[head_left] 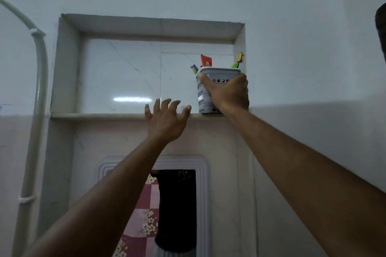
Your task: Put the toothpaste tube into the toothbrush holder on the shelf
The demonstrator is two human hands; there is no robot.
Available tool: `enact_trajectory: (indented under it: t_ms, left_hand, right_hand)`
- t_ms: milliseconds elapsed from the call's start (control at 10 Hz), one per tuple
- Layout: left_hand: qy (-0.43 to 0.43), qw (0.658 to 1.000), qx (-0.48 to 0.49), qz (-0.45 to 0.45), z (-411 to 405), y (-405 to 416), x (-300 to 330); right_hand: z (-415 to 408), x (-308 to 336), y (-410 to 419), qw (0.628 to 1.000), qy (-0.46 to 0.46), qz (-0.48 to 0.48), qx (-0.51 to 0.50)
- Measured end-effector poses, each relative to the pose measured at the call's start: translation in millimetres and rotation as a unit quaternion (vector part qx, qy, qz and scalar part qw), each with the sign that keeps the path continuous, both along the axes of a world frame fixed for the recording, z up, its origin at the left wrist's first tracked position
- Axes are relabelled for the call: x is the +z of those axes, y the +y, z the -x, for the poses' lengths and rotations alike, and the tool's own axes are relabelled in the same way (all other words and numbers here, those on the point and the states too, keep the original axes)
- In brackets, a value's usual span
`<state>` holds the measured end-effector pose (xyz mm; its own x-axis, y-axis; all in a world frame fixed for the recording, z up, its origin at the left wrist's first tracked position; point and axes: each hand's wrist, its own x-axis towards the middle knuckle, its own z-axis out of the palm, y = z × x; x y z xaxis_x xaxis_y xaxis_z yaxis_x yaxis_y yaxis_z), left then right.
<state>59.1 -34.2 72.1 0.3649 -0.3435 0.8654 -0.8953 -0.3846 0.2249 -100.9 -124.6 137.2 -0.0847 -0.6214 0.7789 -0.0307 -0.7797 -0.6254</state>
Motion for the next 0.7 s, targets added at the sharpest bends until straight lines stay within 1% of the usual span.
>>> enact_trajectory:
  t_ms: [100,200,300,400,500,600,700]
  left_hand:
    - [-0.021,1.000,0.011,0.017,-3.4,-4.8,-4.3]
    - [-0.040,0.999,0.017,0.024,-6.9,-5.2,-7.8]
    - [-0.045,0.999,0.016,0.015,-9.8,-6.9,-9.5]
    - [-0.045,0.999,0.021,0.011,-9.8,-7.2,-9.2]
    - [-0.043,0.999,0.018,0.008,-10.3,-7.0,-9.9]
    - [-0.030,1.000,-0.005,-0.002,-8.6,0.4,-11.2]
    - [-0.009,0.997,-0.080,0.023,-6.2,15.8,-8.7]
  right_hand:
    - [-18.1,-6.5,-9.7,0.999,0.050,0.009,-0.014]
    - [-31.5,-23.9,-19.1,0.992,0.112,0.041,-0.041]
    - [-39.4,-42.4,-28.5,0.983,0.163,0.062,-0.063]
    - [-40.1,-45.6,-30.2,0.979,0.181,0.063,-0.068]
    - [-37.8,-43.9,-31.7,0.976,0.207,0.050,-0.050]
    - [-26.4,-48.9,-27.7,0.974,0.217,0.063,-0.021]
    - [-14.3,-56.9,-24.0,0.981,0.176,0.079,-0.026]
